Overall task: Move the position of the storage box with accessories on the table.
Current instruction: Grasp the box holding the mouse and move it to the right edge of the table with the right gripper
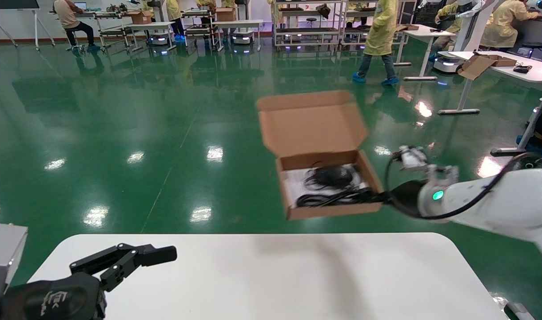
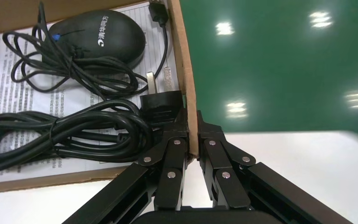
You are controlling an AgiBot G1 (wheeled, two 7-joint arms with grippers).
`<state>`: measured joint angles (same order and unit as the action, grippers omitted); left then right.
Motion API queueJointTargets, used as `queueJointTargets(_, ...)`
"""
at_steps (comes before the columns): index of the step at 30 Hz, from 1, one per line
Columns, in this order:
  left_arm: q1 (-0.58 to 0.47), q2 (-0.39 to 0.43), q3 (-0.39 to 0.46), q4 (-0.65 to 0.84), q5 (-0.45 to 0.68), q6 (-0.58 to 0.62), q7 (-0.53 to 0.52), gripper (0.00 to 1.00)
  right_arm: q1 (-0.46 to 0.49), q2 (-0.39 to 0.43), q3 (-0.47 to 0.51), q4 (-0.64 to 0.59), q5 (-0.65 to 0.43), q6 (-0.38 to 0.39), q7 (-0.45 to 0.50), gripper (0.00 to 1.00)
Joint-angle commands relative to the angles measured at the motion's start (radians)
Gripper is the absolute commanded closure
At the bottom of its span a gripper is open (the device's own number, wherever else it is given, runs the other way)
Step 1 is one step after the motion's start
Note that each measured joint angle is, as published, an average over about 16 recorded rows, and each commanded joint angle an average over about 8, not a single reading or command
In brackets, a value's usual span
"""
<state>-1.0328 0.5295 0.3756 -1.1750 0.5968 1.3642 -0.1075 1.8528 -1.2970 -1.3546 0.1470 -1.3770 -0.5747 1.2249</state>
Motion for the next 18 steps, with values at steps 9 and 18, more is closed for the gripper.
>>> queueJointTargets(9,0.0,0.0,0.0,0.0,0.0,0.0,0.0,0.0,0.052,0.082,-0.007,-0.083,-0.018,0.014,-0.114,1.0)
queueJointTargets(18,0.0,0.0,0.0,0.0,0.0,0.0,0.0,0.0,0.015,0.163,-0.021,-0.106,-0.038,0.01,-0.224,1.0)
